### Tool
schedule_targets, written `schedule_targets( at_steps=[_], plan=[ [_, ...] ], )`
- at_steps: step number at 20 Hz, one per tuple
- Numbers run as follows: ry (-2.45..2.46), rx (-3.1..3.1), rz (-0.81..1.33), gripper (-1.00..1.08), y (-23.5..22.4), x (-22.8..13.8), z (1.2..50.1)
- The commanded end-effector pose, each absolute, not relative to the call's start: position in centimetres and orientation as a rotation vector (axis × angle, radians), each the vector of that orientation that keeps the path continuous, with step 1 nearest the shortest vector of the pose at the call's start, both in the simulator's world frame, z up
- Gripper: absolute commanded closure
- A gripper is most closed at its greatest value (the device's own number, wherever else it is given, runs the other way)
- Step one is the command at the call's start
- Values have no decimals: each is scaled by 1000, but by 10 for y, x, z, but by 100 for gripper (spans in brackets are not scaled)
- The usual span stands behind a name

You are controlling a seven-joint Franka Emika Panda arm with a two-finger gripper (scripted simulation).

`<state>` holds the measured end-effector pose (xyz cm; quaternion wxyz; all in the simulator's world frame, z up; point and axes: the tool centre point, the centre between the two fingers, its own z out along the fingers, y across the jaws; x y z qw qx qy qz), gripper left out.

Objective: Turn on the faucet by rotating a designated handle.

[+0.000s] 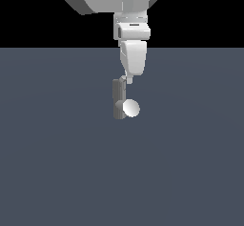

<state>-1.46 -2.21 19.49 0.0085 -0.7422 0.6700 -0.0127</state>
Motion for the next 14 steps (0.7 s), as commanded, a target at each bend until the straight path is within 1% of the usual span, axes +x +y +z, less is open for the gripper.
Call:
schedule_targets(
  at_steps=[1,5,6,14],
  plan=[
    [2065,-2360,-10,108,9,-24,185],
    [2067,-2365,-2,108,26,-30,182],
    [2105,-2306,-37,108,-3,-20,195],
    [2087,-2335,-19,108,41,-5,188]
  ],
)
